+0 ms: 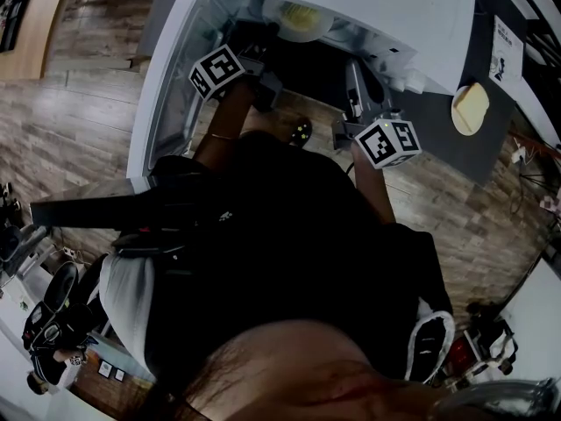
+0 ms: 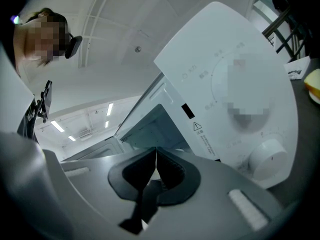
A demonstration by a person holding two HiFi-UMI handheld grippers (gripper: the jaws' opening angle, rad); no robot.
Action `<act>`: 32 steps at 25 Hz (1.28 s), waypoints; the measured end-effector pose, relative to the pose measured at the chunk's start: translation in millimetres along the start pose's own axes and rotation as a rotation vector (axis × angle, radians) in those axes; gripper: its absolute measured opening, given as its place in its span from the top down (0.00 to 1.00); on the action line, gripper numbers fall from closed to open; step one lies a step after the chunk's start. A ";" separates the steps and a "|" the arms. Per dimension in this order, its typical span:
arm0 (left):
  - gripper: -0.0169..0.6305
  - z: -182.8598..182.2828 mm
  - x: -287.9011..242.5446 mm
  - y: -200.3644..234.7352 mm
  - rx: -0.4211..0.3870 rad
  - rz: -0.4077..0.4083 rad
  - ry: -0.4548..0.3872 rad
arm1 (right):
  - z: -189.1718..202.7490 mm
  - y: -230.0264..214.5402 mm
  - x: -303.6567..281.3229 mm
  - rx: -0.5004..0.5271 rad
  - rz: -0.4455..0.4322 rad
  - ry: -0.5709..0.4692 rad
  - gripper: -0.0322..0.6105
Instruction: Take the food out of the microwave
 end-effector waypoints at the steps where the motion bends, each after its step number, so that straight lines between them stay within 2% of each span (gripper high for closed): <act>1: 0.80 1.3 -1.3 0.2 0.005 0.003 0.008 | 0.3 0.3 0.0 0.000 0.001 0.000 0.95; 7: 0.80 7.7 -8.6 4.9 0.020 0.004 0.036 | -1.1 -1.0 1.2 0.004 0.013 -0.009 0.95; 12: 0.81 7.6 -7.8 5.1 0.091 0.006 0.003 | -2.2 -2.2 4.1 -0.004 0.019 -0.016 0.95; 16: 0.93 6.7 -6.7 1.7 0.111 0.021 -0.010 | -3.8 -3.7 4.8 -0.014 0.019 -0.025 0.95; 22: 0.94 9.7 -3.6 2.9 0.162 0.020 -0.027 | -4.1 -2.7 5.6 -0.016 0.011 -0.030 0.95; 32: 0.95 15.1 8.2 -2.1 0.173 0.016 -0.051 | -2.7 1.7 12.9 -0.001 -0.004 -0.020 0.95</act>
Point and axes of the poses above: the fingertips, and each gripper's own axes: x backward along the fingers, y to its left, z out of its underside, the point moved 2 cm from there along x, backward along the fingers, and after that the axes turned 15 degrees about -x, right-handed, at the moved point
